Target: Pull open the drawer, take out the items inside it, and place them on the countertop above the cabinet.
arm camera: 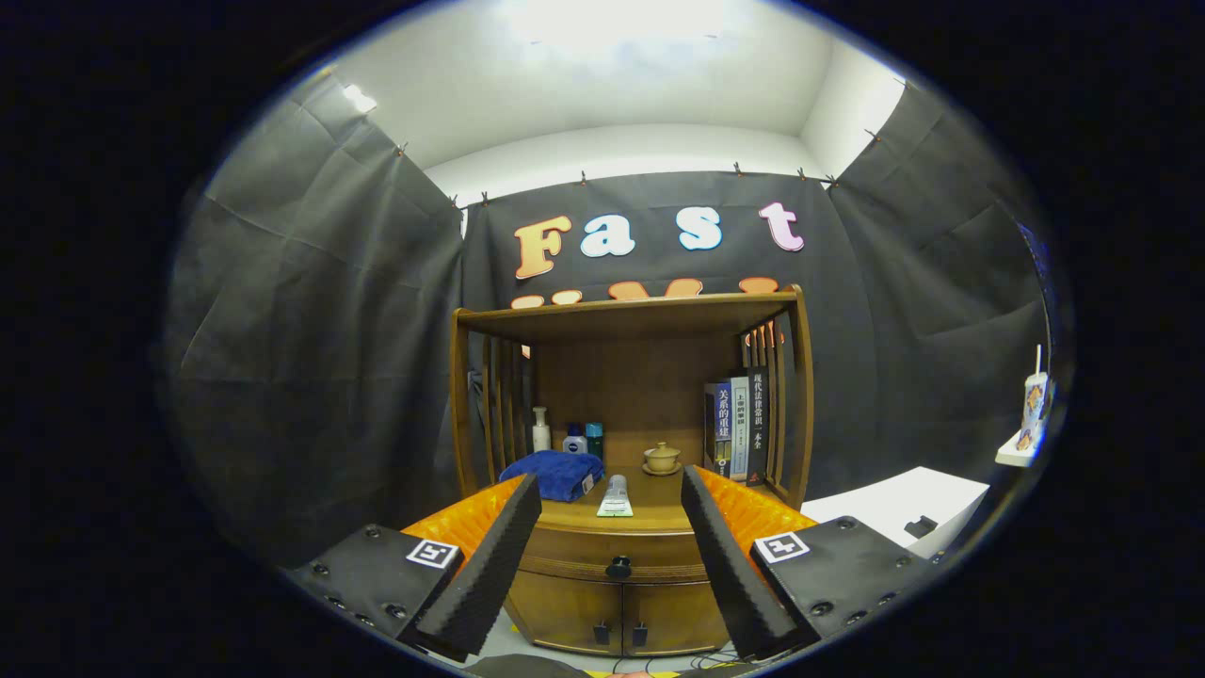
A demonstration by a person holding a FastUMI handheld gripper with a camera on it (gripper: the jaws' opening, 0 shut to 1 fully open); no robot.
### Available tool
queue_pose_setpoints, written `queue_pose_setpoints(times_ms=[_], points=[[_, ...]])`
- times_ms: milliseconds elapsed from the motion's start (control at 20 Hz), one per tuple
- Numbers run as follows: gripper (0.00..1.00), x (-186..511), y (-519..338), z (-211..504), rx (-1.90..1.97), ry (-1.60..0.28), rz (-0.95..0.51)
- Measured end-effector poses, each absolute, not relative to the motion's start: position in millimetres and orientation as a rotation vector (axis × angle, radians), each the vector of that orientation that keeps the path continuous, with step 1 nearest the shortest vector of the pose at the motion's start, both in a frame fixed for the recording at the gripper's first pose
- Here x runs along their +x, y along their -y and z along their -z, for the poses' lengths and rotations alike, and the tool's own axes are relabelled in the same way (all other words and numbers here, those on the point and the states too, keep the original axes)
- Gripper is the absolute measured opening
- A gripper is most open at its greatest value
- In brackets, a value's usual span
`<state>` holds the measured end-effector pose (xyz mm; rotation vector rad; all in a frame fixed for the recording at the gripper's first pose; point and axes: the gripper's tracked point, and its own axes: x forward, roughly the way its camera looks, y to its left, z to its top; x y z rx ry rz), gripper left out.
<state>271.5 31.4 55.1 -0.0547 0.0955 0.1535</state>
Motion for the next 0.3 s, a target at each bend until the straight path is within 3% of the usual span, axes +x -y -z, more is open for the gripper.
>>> queue_pose_setpoints(times_ms=[300], points=[[0.98,265.2,-20.3,-63.9,-0.086,-0.07,-0.123]])
